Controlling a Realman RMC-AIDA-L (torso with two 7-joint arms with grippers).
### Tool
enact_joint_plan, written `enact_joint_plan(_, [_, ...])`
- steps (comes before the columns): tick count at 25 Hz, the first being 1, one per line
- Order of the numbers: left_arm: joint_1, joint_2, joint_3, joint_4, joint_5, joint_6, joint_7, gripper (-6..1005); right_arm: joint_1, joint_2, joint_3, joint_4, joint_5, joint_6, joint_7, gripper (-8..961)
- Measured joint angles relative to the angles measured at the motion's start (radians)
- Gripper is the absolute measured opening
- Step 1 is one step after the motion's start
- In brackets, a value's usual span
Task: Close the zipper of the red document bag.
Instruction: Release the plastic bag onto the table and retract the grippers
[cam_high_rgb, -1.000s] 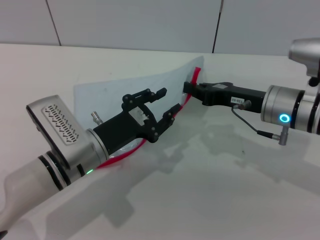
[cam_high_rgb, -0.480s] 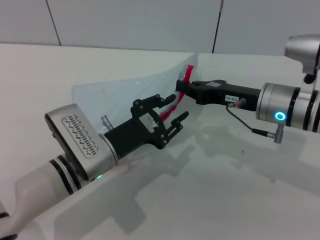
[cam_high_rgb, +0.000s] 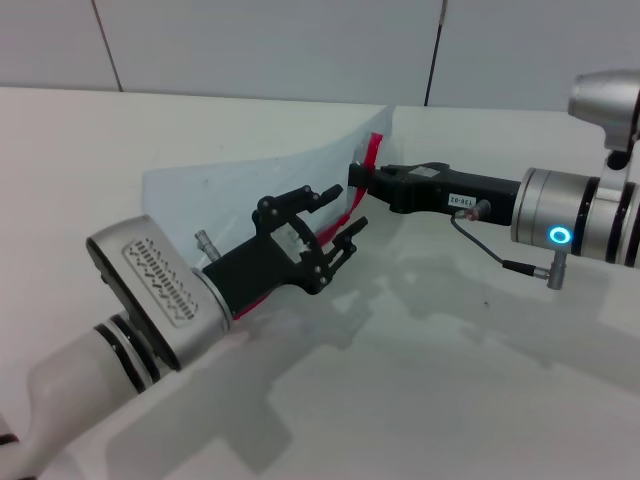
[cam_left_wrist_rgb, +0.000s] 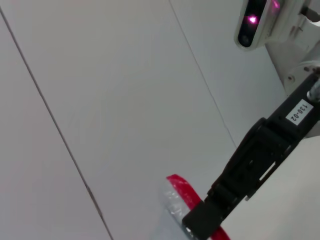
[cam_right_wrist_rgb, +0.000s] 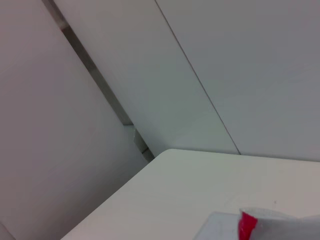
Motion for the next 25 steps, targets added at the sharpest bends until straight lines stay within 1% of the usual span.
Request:
enact_joint_plan(5, [0.005, -0.001, 0.0, -0.027, -0.016, -0.001, 0.085, 439, 0.0, 0.0, -0.002, 0.0, -0.001, 0.0, 0.0, 85])
enact_joint_plan(7, [0.006, -0.001, 0.0, -0.027, -0.016, -0.002, 0.096, 380, 0.001, 0.0, -0.003, 0.0, -0.002, 0.0, 0.0, 87])
enact_joint_plan(25, [0.009, -0.001, 0.0, -0.028, -0.016, -0.009, 0.102, 160, 0.0, -0.002, -0.007, 0.0, -0.006, 0.0, -0.002, 108])
